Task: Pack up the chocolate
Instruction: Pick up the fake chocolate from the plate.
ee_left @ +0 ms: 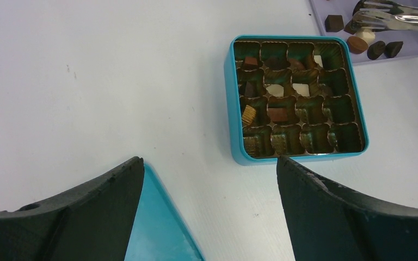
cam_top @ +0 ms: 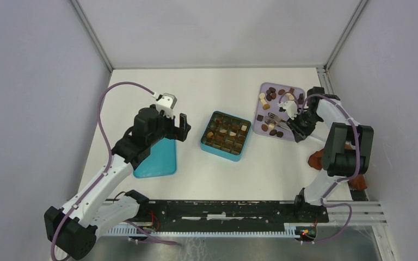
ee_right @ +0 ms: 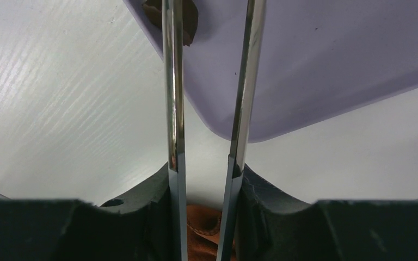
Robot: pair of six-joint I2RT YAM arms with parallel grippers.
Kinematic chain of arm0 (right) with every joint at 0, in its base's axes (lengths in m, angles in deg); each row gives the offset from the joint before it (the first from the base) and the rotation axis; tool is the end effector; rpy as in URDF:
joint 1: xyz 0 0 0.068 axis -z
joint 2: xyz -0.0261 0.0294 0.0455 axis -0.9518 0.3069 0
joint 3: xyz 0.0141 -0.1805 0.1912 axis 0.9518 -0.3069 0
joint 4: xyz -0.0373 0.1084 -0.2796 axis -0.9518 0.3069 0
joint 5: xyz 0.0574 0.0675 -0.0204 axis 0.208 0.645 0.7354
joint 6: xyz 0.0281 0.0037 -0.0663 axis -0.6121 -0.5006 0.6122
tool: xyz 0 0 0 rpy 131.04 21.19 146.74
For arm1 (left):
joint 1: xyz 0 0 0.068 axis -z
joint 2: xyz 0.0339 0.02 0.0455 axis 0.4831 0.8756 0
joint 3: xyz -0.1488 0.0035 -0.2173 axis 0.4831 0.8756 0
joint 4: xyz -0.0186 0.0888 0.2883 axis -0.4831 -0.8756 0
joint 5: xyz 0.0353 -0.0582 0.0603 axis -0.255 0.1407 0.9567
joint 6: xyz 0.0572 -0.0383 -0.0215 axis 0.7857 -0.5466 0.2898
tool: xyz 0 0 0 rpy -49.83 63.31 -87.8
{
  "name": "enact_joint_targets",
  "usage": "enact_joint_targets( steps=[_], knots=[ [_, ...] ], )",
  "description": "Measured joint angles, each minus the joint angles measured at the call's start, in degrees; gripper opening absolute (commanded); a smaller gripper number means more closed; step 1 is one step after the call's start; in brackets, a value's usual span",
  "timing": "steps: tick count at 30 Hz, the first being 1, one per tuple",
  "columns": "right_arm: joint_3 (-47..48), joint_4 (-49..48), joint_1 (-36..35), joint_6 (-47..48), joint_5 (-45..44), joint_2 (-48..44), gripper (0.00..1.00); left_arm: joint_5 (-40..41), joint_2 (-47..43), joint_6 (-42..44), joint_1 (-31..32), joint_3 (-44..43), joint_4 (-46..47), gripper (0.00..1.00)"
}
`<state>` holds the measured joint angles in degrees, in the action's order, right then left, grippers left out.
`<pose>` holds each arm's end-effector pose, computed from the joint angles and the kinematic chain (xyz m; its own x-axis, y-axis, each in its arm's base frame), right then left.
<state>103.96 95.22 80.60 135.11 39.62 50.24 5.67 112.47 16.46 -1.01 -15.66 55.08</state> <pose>0.3512 -0.0376 0.1419 -0.7141 -0.6525 -0.2536 -0.6871 0.7225 0.0759 0.2512 -0.1330 0.2870 -0.4197 0.0983 -0.9023 0.4244 0.9000 -0.0994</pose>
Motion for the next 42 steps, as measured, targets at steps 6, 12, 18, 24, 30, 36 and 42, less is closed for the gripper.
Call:
enact_joint_targets(
  steps=[6, 12, 18, 24, 30, 36, 42],
  knots=[
    [1.6, 0.5, -1.4, -0.11, -1.36, 1.33, 0.36, -0.07, 0.22, 0.0, 0.0, 0.0, 0.0, 0.96],
    [3.48, 0.9, -2.1, -0.66, -3.21, 2.4, 0.0, -0.39, 0.76, -0.02, 0.0, 0.0, 0.0, 0.96],
    [4.02, 0.59, -2.08, -1.68, -5.09, 2.4, 0.0, -0.55, 0.76, -0.02, 0.0, 0.0, -0.02, 0.96],
    [4.02, 0.04, -2.1, -2.56, -5.44, 2.4, 0.0, -0.55, 0.76, 0.0, 0.0, 0.0, 0.0, 0.96],
    [4.22, -0.28, -1.92, -3.15, -5.31, 2.4, 0.0, -0.55, 0.76, -0.02, 0.0, 0.0, -0.02, 0.96],
    [5.01, -0.55, -1.29, -3.48, -4.76, 2.4, 0.0, -0.55, 0.76, 0.0, 0.0, 0.0, -0.02, 0.96],
    [5.22, -0.37, -0.83, -3.56, -3.61, 2.36, 0.0, -0.55, 0.76, -0.02, 0.0, 0.0, -0.02, 0.96]
  ],
)
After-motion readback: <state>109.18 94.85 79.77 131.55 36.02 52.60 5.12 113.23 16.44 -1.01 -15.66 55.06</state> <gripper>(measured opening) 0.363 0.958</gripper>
